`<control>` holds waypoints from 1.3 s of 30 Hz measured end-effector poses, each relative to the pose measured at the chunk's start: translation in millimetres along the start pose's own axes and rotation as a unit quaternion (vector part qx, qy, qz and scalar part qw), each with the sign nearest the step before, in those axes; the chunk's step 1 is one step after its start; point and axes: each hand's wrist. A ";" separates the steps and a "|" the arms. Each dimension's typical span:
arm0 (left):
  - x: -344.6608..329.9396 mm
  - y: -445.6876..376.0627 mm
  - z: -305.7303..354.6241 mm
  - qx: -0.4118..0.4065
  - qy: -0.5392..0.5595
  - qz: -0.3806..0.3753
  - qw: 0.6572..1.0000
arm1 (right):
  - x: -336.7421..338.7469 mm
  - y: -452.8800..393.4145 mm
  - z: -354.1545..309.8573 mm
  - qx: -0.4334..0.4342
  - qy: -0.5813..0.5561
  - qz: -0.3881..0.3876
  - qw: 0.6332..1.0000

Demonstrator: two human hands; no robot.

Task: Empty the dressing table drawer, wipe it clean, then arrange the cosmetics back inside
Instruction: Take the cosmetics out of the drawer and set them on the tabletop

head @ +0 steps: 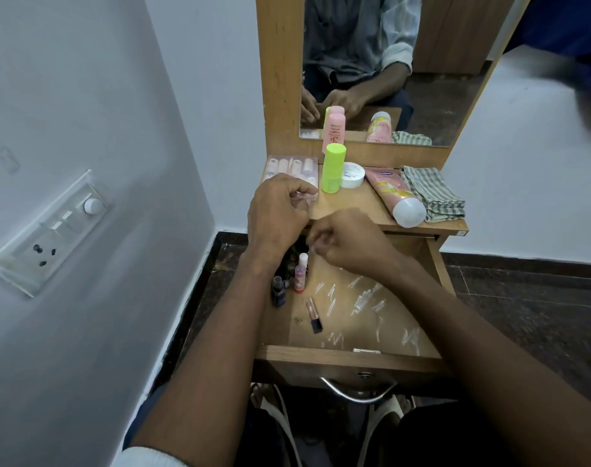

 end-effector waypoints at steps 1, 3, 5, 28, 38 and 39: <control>0.4 0.6 -0.1 0.003 -0.002 0.000 1.000 | -6.2 3.6 -0.4 -0.006 0.012 -0.041 0.999; 0.5 1.1 -1.0 0.007 -0.006 -0.001 1.000 | -15.6 7.1 -0.2 -0.001 0.041 -0.069 0.997; 0.2 0.7 -2.8 0.009 -0.007 -0.002 1.000 | -21.0 6.9 -1.3 0.006 0.043 -0.084 0.995; 48.2 33.0 -24.8 0.140 -0.047 -0.085 0.985 | -24.7 8.1 2.0 -0.018 0.006 -0.105 0.994; 46.1 36.6 -31.6 0.186 -0.077 -0.125 0.971 | -5.4 8.3 3.0 -0.057 -0.074 -0.004 0.996; 46.5 36.6 -31.3 0.184 -0.079 -0.130 0.971 | -1.5 6.9 3.2 -0.058 -0.083 0.020 0.995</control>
Point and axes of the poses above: each hand's wrist, its own y-axis away from the middle knuckle, its own x-axis out of the back of the hand, z = x × y, and after that the axes turned 6 degrees about z, right-handed
